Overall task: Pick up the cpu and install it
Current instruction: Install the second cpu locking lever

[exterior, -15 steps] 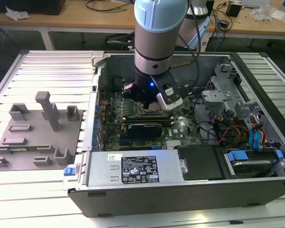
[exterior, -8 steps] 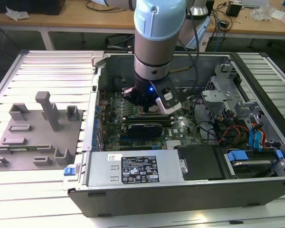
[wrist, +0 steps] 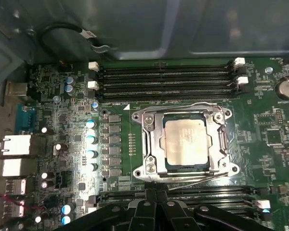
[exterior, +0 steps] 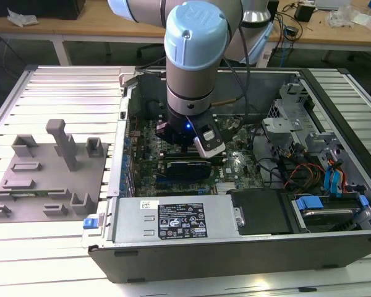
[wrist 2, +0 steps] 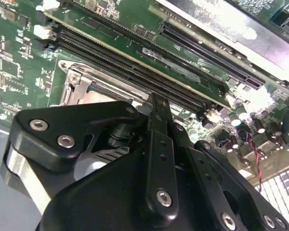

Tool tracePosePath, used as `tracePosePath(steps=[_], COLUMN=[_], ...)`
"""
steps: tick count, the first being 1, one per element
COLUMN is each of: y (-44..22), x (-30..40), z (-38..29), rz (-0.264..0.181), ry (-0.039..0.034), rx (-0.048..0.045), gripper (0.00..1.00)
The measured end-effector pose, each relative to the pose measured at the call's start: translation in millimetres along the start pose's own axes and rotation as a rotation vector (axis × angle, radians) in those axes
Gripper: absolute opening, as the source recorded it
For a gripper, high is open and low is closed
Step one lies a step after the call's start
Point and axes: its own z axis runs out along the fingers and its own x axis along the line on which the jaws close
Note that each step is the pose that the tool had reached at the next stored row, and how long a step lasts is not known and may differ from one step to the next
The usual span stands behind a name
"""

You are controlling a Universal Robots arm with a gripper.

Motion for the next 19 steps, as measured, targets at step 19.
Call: tracePosePath(steps=[19], y=[1.3], x=[10.7], z=[16.6], rz=[0.052], ry=[-0.0093], rx=[-0.0472], gripper=[0.11])
